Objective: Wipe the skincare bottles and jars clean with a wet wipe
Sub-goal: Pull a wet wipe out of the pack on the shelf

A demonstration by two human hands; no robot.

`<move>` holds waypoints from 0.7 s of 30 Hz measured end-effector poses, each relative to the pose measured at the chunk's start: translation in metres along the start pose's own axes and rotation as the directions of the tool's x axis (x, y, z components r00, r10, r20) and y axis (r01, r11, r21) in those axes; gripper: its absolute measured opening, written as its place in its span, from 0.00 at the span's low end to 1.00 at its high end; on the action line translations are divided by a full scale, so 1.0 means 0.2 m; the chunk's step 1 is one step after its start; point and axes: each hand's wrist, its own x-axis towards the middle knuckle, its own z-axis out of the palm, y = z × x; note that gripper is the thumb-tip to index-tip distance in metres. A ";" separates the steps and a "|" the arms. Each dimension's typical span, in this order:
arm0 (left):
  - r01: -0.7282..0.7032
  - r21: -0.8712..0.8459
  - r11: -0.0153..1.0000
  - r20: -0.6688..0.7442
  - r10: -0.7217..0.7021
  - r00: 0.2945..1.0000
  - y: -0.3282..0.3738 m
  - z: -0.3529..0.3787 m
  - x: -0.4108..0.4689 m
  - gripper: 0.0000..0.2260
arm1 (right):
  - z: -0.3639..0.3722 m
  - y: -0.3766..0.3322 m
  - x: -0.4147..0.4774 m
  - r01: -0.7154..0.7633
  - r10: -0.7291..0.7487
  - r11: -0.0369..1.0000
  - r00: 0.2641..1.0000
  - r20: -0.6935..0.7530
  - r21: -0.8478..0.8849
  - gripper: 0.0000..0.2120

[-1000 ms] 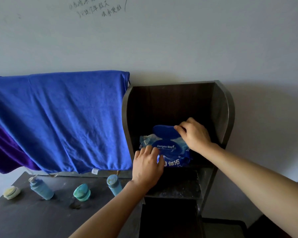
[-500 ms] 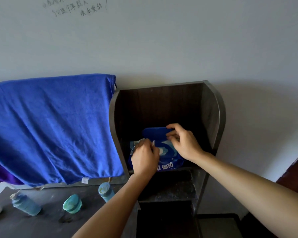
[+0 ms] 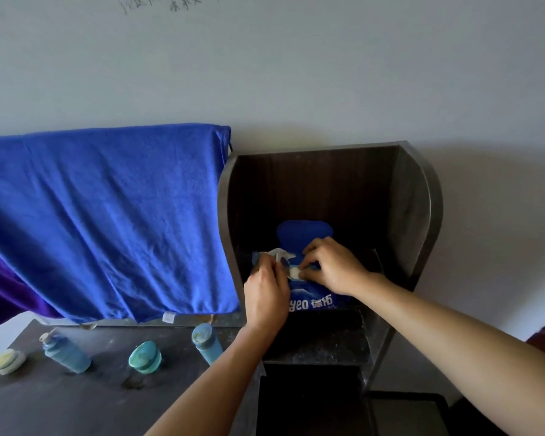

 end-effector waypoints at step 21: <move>-0.023 0.000 1.000 0.050 0.023 0.999 -0.02 -0.01 0.02 0.08 | 0.00 -0.05 0.00 0.115 -0.125 0.962 0.992 -0.022 -0.247 0.07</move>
